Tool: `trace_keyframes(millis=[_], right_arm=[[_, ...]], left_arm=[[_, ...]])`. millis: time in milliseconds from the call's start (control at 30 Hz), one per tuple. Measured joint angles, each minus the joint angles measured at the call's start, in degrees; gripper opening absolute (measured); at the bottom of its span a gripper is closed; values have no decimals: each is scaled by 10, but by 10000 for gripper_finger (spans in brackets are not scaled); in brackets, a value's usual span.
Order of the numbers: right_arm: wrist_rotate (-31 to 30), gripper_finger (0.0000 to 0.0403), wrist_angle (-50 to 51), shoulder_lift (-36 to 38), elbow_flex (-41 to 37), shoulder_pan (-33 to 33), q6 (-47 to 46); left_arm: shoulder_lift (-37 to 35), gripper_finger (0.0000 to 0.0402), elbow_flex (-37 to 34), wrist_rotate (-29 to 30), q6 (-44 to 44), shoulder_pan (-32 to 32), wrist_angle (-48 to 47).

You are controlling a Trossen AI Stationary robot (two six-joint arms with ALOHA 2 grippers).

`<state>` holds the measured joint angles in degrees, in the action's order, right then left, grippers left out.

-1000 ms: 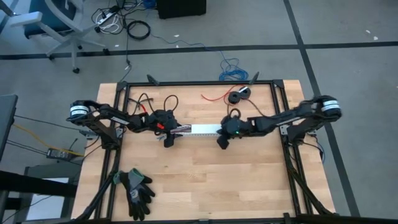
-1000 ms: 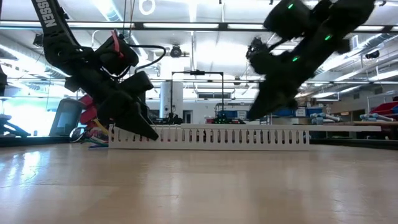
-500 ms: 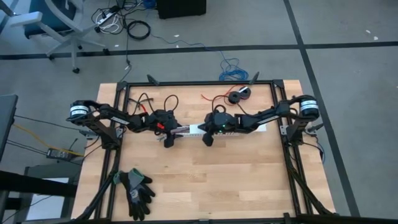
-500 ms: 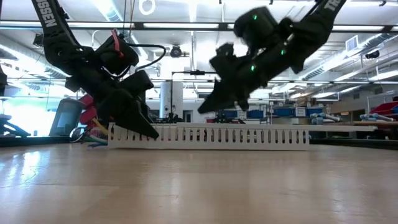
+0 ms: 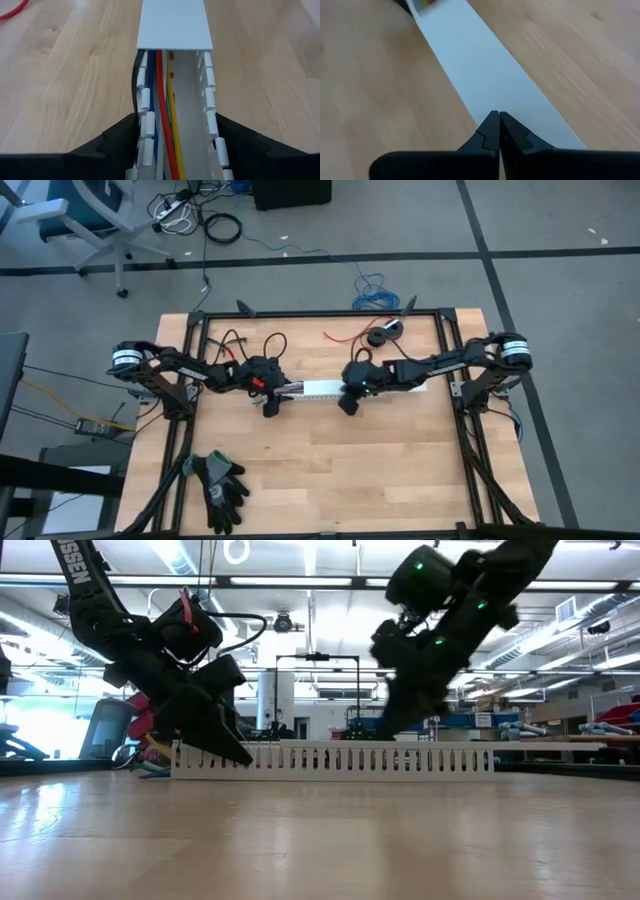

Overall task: Ziptie cables
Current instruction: Close the white cable duct cover

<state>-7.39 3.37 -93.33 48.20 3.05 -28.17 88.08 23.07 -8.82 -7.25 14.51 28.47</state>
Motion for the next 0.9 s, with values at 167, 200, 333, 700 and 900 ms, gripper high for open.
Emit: trace_keyframes(millis=[167, 200, 333, 700, 900], right_arm=[[48, 0, -158, -93, 16, 16, 24], [56, 0, -170, -107, 25, 18, 33], [62, 0, -181, -143, 70, 19, 70], [71, 0, -158, -149, 89, 20, 85], [72, 0, -156, -149, 89, 20, 84]], left_arm=[[0, 245, 0, 0, 2, 0, 1], [0, 245, 0, 0, 2, 0, 2], [0, 245, 0, -1, 2, 0, 4], [1, 249, -1, -1, -1, 0, 19], [0, 276, 2, -5, -1, 0, 37]])
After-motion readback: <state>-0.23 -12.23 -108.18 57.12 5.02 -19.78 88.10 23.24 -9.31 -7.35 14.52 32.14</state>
